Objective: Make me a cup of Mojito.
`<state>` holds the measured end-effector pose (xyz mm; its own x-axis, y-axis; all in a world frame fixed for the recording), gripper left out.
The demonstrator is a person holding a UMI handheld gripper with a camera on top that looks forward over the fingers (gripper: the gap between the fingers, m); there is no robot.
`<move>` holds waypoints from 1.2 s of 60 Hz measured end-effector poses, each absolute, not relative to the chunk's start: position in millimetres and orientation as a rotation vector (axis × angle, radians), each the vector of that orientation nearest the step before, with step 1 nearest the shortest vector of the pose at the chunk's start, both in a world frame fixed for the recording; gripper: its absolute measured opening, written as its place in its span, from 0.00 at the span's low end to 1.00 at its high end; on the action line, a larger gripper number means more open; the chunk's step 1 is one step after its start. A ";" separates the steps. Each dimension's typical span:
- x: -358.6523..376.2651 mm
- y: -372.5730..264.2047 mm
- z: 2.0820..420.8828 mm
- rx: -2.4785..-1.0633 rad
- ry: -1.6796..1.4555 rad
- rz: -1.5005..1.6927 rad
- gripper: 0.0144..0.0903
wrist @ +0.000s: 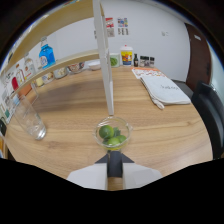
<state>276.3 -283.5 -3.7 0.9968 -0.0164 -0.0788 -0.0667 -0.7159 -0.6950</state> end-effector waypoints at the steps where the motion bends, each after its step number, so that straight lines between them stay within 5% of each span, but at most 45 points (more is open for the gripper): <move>1: 277.1 -283.4 -4.4 -2.370 0.052 0.081 0.10; 6: 284.3 -286.4 0.0 -2.375 0.056 0.031 0.41; 12: 282.2 -286.4 20.5 -2.333 0.066 0.010 0.94; 34: 167.8 -286.4 172.9 -2.041 0.007 0.032 0.93; 56: 61.1 -317.0 153.1 -2.090 0.027 0.050 0.94; 72: 41.6 -267.9 209.1 -2.021 0.003 0.017 0.94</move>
<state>41.6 -267.9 209.1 0.9999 0.0055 -0.0130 -0.0093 -0.4353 -0.9002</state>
